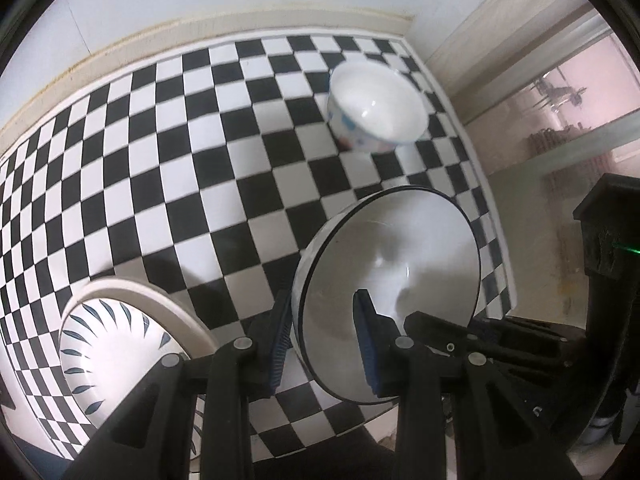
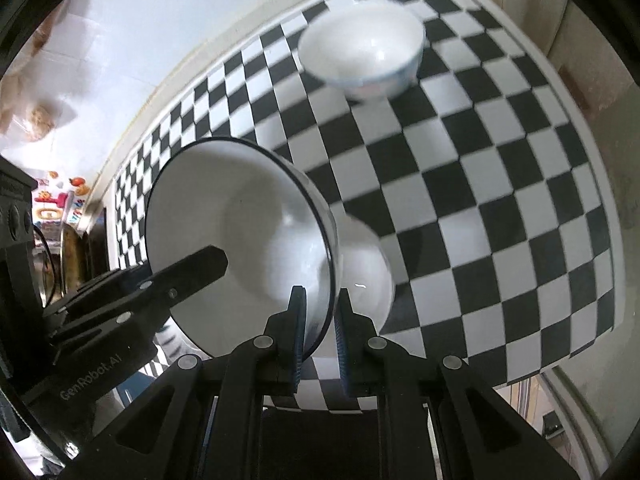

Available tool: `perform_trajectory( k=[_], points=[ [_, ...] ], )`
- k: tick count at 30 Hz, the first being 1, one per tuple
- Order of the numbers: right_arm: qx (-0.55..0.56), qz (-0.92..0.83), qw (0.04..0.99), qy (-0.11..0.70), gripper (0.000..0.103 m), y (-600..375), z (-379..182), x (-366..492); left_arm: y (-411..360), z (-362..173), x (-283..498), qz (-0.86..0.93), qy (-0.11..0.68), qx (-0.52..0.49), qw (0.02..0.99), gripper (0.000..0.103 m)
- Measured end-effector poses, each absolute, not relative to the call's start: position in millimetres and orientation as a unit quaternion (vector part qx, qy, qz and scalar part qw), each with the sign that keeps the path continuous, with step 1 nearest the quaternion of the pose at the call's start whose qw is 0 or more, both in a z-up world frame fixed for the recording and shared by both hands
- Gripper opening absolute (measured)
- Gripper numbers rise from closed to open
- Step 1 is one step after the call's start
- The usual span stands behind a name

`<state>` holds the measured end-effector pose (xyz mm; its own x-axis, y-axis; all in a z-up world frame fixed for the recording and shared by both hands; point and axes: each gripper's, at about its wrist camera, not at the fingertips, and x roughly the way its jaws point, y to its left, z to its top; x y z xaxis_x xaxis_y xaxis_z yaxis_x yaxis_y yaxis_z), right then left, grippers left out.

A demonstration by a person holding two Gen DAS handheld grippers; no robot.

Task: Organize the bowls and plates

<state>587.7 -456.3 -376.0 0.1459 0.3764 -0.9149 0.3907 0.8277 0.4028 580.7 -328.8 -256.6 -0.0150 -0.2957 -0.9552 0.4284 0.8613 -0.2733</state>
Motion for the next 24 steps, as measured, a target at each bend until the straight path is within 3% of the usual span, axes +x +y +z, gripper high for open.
perform_trajectory(
  k=[9,24],
  points=[
    [0.297,-0.008,0.668,0.683,0.015,-454,-416,576,-337,-288,578,-0.252,0.691,0.069,0.674,0.028],
    [0.286,-0.015,0.652,0.702,0.015,-444,-426,581,-348,-309,561,-0.242,0.705,0.103,0.659,0.028]
  ],
)
